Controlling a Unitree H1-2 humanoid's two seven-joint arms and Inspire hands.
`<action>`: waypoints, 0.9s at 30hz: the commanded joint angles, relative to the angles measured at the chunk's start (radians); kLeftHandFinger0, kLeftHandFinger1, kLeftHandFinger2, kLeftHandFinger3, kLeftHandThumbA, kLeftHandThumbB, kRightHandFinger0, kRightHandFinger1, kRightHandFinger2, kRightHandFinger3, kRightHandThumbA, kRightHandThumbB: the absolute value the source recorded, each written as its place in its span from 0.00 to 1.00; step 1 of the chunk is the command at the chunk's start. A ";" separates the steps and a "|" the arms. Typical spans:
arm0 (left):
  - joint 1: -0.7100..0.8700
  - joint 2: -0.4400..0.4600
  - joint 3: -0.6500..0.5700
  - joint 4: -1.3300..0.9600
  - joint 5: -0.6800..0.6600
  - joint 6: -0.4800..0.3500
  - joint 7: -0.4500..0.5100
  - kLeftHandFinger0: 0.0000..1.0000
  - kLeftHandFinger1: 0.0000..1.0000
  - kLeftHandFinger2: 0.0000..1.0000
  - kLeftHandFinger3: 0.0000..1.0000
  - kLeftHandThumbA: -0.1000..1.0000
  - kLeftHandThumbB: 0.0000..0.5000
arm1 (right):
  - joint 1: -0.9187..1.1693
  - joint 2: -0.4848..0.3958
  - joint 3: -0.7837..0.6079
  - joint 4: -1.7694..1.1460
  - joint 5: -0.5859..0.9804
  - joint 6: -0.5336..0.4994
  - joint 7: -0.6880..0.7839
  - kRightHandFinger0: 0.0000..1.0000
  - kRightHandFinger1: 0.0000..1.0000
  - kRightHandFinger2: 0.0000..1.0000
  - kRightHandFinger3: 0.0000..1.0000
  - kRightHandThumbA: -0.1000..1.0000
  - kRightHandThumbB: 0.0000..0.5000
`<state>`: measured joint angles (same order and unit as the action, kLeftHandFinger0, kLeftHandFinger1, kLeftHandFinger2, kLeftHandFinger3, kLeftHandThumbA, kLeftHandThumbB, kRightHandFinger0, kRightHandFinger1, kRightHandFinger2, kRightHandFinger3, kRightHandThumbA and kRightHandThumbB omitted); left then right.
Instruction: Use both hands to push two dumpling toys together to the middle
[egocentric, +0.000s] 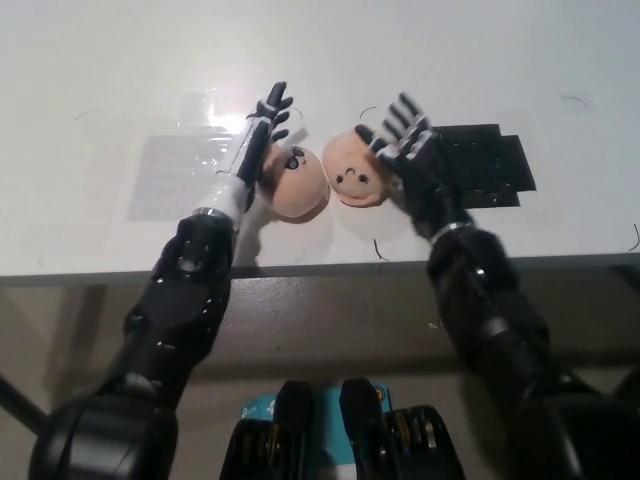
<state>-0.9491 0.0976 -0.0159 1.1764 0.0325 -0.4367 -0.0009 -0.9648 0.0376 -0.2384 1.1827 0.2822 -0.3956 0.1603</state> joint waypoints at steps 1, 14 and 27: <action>-0.009 0.061 -0.025 -0.051 0.042 -0.033 0.008 1.00 1.00 1.00 1.00 1.00 0.87 | 0.005 -0.043 0.040 -0.128 -0.079 -0.074 -0.044 1.00 1.00 1.00 1.00 1.00 0.39; 0.101 0.123 -0.011 -0.260 0.016 -0.012 -0.038 1.00 1.00 1.00 1.00 1.00 0.84 | 0.111 -0.060 0.073 -0.290 -0.057 -0.029 -0.007 1.00 1.00 1.00 1.00 1.00 0.56; 0.529 0.233 0.024 -0.981 -0.035 0.099 -0.105 1.00 1.00 1.00 1.00 1.00 0.68 | 0.565 -0.082 0.194 -1.058 -0.077 0.157 0.031 1.00 1.00 1.00 1.00 1.00 0.55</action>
<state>-0.5707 0.2584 -0.0240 0.5366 0.0609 -0.3710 -0.0429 -0.5557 -0.0146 -0.1142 0.5437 0.2233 -0.3547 0.1418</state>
